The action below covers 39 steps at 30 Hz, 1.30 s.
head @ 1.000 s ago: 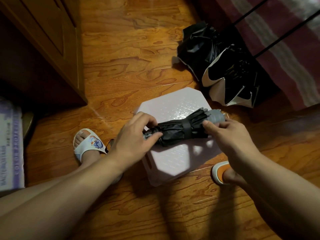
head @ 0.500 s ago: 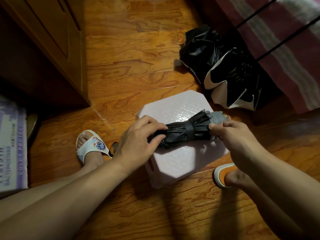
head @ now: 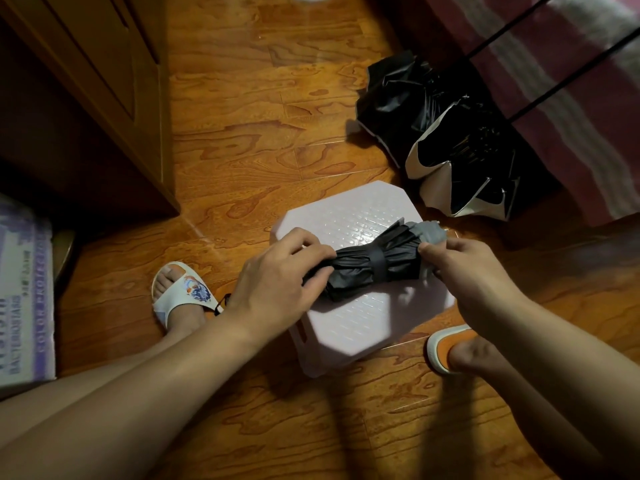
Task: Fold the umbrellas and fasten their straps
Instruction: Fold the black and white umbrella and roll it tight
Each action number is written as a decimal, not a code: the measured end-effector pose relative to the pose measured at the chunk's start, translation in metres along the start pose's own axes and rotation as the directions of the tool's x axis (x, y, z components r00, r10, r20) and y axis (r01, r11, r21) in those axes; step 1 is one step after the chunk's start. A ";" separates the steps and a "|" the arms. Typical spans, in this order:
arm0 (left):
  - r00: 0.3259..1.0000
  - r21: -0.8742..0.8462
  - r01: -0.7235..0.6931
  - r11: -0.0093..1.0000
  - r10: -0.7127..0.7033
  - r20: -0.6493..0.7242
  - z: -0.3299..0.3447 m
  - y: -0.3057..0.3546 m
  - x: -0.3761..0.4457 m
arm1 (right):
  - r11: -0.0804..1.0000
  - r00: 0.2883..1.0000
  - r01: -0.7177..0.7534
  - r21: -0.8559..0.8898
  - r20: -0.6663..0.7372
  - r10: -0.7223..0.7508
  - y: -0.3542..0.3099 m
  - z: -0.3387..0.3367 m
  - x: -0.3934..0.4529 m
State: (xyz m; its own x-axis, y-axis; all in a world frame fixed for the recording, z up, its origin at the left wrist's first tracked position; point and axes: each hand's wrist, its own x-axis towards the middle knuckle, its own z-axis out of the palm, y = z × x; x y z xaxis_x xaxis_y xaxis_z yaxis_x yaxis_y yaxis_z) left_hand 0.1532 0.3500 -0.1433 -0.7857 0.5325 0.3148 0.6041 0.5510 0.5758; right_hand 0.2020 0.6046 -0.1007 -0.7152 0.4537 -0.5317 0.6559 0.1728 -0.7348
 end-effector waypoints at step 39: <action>0.918 0.242 -0.372 0.896 0.316 0.240 0.012 -0.004 -0.014 | 0.980 0.984 0.124 -0.156 0.147 -0.101 -0.001 -0.019 -0.008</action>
State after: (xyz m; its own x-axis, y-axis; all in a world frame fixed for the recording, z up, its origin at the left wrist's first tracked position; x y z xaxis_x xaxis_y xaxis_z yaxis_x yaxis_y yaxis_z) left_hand 0.1634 0.3482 -0.1597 -0.4982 0.8171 0.2902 0.8659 0.4510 0.2166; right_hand 0.2118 0.6173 -0.0875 -0.8057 0.3000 -0.5108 0.5916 0.3620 -0.7204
